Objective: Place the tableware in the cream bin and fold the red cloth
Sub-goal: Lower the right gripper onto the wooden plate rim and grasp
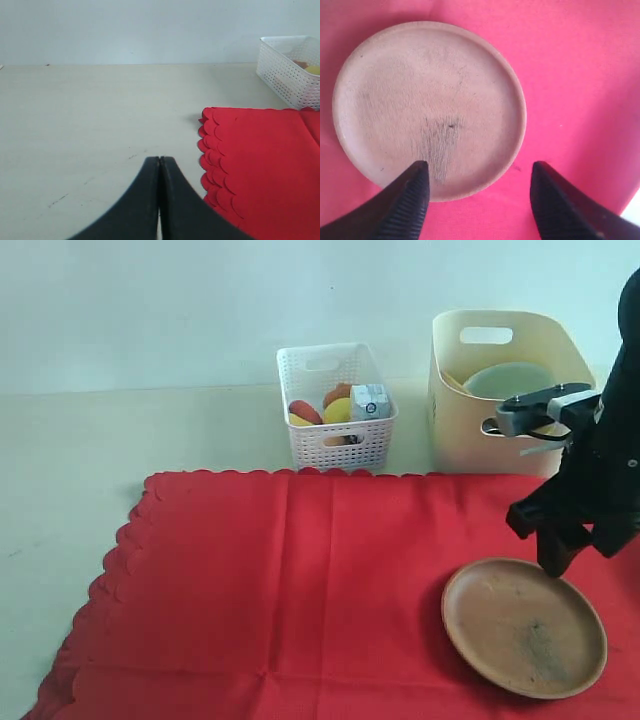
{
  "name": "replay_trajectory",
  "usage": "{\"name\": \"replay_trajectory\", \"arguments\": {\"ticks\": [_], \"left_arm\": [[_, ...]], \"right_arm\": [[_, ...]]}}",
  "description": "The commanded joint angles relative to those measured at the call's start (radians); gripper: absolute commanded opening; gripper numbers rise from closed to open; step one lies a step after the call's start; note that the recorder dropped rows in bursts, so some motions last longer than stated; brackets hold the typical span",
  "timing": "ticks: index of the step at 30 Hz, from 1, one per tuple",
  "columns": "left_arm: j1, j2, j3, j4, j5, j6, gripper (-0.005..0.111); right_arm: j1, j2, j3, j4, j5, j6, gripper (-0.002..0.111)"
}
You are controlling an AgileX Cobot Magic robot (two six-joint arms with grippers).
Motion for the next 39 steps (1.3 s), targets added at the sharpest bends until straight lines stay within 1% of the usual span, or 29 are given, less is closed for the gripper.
{"name": "replay_trajectory", "arguments": {"ticks": [1, 5, 8, 18, 23, 29, 33, 39], "left_arm": [[0.001, -0.005, 0.002, -0.004, -0.012, 0.001, 0.000], [0.001, -0.005, 0.002, -0.004, -0.012, 0.001, 0.000], [0.001, -0.005, 0.002, -0.004, -0.012, 0.001, 0.000], [0.001, -0.005, 0.002, -0.004, -0.012, 0.001, 0.000], [0.001, -0.005, 0.002, -0.004, -0.012, 0.001, 0.000], [0.001, -0.005, 0.002, -0.004, -0.012, 0.001, 0.000], [0.001, -0.005, 0.002, -0.004, -0.012, 0.001, 0.000], [0.001, -0.005, 0.002, -0.004, -0.012, 0.001, 0.000]], "right_arm": [[-0.027, 0.003, 0.003, 0.042, -0.002, -0.037, 0.057], [-0.093, 0.016, 0.003, 0.189, -0.004, -0.160, 0.057], [-0.139, 0.030, 0.003, 0.257, -0.024, -0.205, 0.057], [-0.238, 0.157, 0.003, 0.278, -0.027, -0.297, 0.057], [-0.285, 0.228, 0.001, 0.282, -0.071, -0.323, 0.057], [-0.300, 0.287, 0.001, 0.345, -0.076, -0.442, 0.057], [-0.300, 0.307, 0.001, 0.430, -0.068, -0.526, 0.057], [-0.300, 0.338, 0.001, 0.431, -0.068, -0.531, 0.056]]}}
